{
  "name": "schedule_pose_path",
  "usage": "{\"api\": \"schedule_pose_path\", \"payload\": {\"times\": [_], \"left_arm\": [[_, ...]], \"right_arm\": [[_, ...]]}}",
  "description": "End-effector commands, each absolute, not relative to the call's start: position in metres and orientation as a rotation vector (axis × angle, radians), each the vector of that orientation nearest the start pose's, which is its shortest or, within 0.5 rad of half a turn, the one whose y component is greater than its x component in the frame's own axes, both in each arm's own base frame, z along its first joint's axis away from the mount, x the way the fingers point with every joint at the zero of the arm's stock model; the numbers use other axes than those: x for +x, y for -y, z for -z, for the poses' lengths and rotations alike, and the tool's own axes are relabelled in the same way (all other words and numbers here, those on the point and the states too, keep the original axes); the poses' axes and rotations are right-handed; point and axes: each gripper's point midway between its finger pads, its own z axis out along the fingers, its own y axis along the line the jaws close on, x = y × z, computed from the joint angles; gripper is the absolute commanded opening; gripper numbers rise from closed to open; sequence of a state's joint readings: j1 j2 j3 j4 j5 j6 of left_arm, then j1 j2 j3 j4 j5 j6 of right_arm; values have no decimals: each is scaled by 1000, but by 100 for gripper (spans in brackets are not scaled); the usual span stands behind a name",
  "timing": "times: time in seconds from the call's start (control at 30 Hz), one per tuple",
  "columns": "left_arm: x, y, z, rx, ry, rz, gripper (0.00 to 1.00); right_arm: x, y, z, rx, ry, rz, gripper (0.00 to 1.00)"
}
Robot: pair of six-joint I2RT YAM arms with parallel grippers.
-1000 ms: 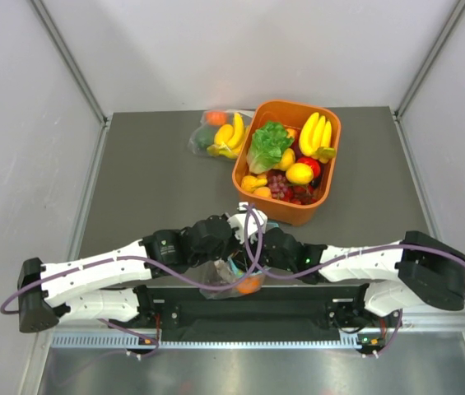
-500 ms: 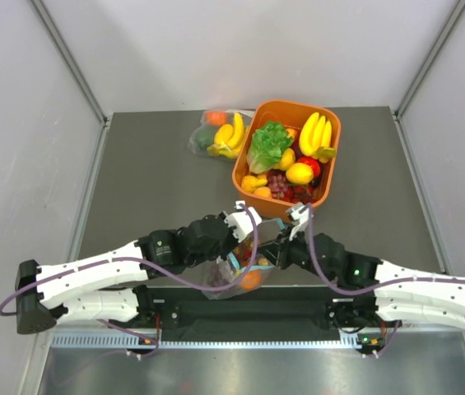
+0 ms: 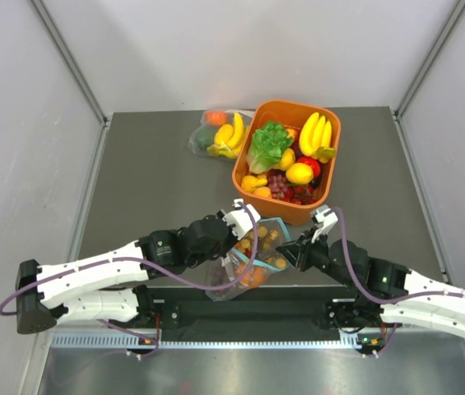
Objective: Open the zip-top bag and remove the fake food
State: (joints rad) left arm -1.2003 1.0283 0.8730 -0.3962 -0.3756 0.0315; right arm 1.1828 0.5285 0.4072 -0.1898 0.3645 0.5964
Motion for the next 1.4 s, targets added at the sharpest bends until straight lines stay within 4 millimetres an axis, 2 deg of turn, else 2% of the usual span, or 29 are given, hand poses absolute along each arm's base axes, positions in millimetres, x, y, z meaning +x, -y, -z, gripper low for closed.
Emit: {"api": "schedule_pose_path", "payload": {"times": [0.0,0.27,0.37,0.47,0.57,0.7,1.03,1.23,1.37], "left_arm": [[188,270,-215,939,-1808,275,0],[193,274,-197,970,-1868,248,0],[186,281,-195,1017,-1856,303,0],[181,283,-203,1021,-1828,355,0],[178,284,-205,1031,-1811,381,1],[167,291,-206,1080,-1792,459,14],[161,297,-202,1126,-1790,495,15],[158,297,-207,1129,-1775,519,14],[157,295,-216,1103,-1746,536,12]], "right_arm": [[138,-224,-185,-267,-1894,-895,0],[134,-223,-218,-243,-1805,-990,0],[139,-219,-226,-227,-1783,-963,0],[143,-221,-231,-230,-1774,-937,0],[149,-227,-232,-231,-1768,-912,0],[160,-234,-243,-233,-1740,-859,0],[196,-235,-286,-189,-1682,-666,0],[220,-245,-287,-219,-1704,-564,0],[231,-253,-271,-250,-1741,-518,0]]}}
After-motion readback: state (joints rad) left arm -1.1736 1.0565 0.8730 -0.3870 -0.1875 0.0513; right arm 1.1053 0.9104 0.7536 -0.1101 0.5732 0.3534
